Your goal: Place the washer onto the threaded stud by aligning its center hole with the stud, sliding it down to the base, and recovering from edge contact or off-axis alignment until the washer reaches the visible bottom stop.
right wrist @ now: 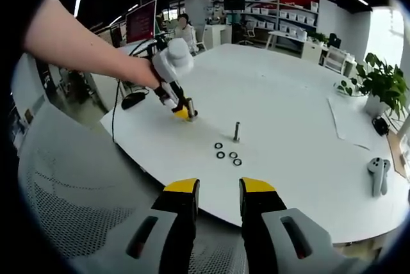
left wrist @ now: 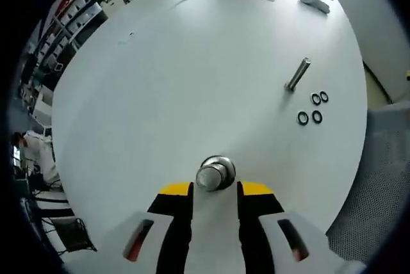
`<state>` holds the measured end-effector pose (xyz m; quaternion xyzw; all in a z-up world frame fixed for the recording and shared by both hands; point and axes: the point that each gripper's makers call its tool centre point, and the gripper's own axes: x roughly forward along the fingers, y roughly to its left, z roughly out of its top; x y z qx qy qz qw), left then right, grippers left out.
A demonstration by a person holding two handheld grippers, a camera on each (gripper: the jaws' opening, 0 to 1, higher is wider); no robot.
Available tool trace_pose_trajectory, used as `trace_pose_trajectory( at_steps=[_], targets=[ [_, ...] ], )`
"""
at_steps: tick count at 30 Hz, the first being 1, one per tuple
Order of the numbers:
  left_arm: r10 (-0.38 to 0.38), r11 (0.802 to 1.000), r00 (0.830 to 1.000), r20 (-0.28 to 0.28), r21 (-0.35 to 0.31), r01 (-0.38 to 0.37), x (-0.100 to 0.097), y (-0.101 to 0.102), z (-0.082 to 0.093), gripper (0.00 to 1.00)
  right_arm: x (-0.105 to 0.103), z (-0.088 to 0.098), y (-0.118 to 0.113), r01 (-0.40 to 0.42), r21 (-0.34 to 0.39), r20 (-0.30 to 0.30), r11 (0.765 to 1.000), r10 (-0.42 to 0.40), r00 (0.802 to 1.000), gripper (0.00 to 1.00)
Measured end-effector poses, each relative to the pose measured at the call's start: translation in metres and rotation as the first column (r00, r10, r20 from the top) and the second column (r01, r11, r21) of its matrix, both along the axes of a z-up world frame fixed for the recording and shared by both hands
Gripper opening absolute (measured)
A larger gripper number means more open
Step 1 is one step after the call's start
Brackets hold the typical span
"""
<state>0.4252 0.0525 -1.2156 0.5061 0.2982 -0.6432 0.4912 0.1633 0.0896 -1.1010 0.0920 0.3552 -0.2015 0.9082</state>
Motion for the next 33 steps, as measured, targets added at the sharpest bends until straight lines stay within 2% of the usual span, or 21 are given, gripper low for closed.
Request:
trace_pose_trajectory(
  at_steps=[5, 10, 15, 19, 22, 27, 29, 31, 33],
  targets=[
    [0.064, 0.997, 0.997, -0.037, -0.049, -0.065, -0.002, 0.005, 0.019, 0.25, 0.001, 0.001, 0.003, -0.015, 0.004, -0.001, 1.0, 0.015, 1.0, 0.28],
    [0.113, 0.988, 0.991, -0.07, -0.097, -0.119, 0.005, 0.021, 0.027, 0.25, 0.004, 0.0, 0.008, -0.049, 0.01, -0.009, 0.999, 0.049, 0.999, 0.27],
    [0.15, 0.972, 0.982, -0.111, -0.164, -0.167, 0.0, 0.038, 0.056, 0.25, 0.004, -0.001, 0.007, -0.036, 0.009, -0.003, 0.999, 0.036, 0.999, 0.27],
    [0.183, 0.948, 0.971, -0.157, -0.234, -0.216, -0.007, 0.045, 0.072, 0.26, 0.004, 0.001, 0.007, -0.038, 0.007, -0.001, 0.999, 0.038, 0.999, 0.27],
    [0.205, 0.921, 0.955, -0.216, -0.288, -0.263, -0.018, 0.052, 0.092, 0.27, 0.005, 0.001, 0.009, -0.049, 0.009, 0.001, 0.999, 0.049, 0.999, 0.27],
    [0.196, 0.898, 0.953, -0.229, -0.348, -0.268, -0.028, 0.074, 0.113, 0.27, 0.008, 0.003, 0.011, -0.069, 0.006, 0.006, 0.998, 0.069, 0.998, 0.27],
    [0.197, 0.884, 0.95, -0.242, -0.375, -0.279, -0.032, 0.081, 0.125, 0.27, 0.009, 0.002, 0.012, -0.074, 0.007, 0.007, 0.997, 0.074, 0.997, 0.27],
    [0.203, 0.86, 0.938, -0.28, -0.407, -0.307, -0.038, 0.088, 0.137, 0.28, 0.008, 0.004, 0.013, -0.072, 0.008, 0.008, 0.997, 0.072, 0.997, 0.27],
    [0.195, 0.845, 0.925, -0.326, -0.422, -0.327, -0.046, 0.096, 0.141, 0.29, 0.006, 0.004, 0.013, -0.065, 0.01, 0.005, 0.998, 0.065, 0.998, 0.27]
  ],
)
